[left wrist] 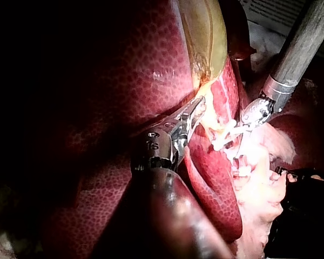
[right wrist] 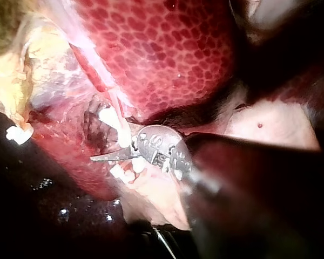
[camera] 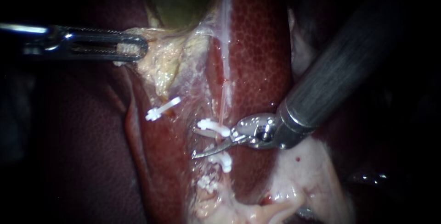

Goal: Go to the cutting position right tube

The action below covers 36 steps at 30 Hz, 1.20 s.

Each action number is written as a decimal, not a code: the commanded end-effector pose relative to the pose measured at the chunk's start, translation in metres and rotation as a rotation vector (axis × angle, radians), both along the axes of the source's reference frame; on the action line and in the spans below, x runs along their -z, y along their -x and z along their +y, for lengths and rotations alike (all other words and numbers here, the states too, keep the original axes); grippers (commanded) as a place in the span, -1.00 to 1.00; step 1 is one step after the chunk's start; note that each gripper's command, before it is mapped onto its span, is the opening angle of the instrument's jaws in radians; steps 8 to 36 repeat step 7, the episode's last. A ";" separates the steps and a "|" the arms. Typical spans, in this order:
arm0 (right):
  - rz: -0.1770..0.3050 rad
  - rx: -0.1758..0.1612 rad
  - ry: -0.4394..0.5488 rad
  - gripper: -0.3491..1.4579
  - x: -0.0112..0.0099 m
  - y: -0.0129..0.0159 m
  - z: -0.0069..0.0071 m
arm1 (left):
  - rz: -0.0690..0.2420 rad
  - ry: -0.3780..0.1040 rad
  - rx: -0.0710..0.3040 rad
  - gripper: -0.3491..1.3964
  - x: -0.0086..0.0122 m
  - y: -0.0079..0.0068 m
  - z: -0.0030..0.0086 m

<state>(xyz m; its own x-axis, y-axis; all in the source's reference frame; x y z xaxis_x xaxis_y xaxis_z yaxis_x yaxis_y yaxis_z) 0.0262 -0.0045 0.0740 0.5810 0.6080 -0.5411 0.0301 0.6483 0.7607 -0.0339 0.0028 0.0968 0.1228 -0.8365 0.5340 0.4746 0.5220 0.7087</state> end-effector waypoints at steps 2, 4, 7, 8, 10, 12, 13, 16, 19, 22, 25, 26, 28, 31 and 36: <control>0.000 0.001 0.000 0.69 0.0000 0.0000 0.0000 | 0.000 0.000 0.000 -1.00 0.0000 0.0000 0.0000; 0.000 0.001 0.001 0.69 0.0000 0.0000 0.0000 | 0.000 0.000 0.000 -1.00 0.0000 0.0000 0.0000; 0.000 -0.001 0.002 0.69 0.0000 0.0000 0.0000 | 0.000 0.000 0.000 -1.00 0.0000 0.0000 0.0000; 0.000 -0.001 0.002 0.69 0.0000 0.0000 0.0000 | 0.000 0.000 0.000 -1.00 0.0000 0.0000 0.0000; 0.000 -0.001 0.002 0.69 0.0000 0.0000 0.0000 | 0.000 0.000 0.000 -1.00 0.0000 0.0000 0.0000; 0.000 -0.001 0.002 0.69 0.0000 0.0000 0.0000 | 0.000 0.000 0.000 -1.00 0.0000 0.0000 0.0000; 0.000 -0.001 0.002 0.69 0.0000 0.0000 0.0000 | 0.000 0.000 0.000 -1.00 0.0000 0.0000 0.0000; 0.000 -0.001 0.002 0.69 0.0000 0.0000 0.0000 | 0.000 0.000 0.000 -1.00 0.0000 0.0000 0.0000; 0.000 -0.001 0.002 0.69 0.0000 0.0000 0.0000 | 0.000 0.000 0.000 -1.00 0.0000 0.0000 0.0000; 0.000 -0.001 0.002 0.69 0.0000 0.0000 0.0000 | 0.000 0.000 0.000 -1.00 0.0000 0.0000 0.0000; 0.000 -0.001 0.002 0.69 0.0000 0.0000 0.0000 | 0.000 0.000 0.000 -1.00 0.0000 0.0000 0.0000; 0.000 -0.001 0.002 0.69 0.0000 0.0000 0.0000 | 0.000 0.000 0.000 -1.00 0.0000 0.0000 0.0000; 0.000 -0.001 0.002 0.69 0.0000 0.0000 0.0000 | 0.000 0.000 0.000 -1.00 0.0000 0.0000 0.0000; 0.000 -0.001 0.002 0.69 0.0000 0.0000 0.0000 | 0.000 0.000 0.000 -1.00 0.0000 0.0000 0.0000; 0.000 -0.001 0.002 0.69 0.0000 0.0000 0.0000 | 0.000 0.000 0.000 -1.00 0.0000 0.0000 0.0000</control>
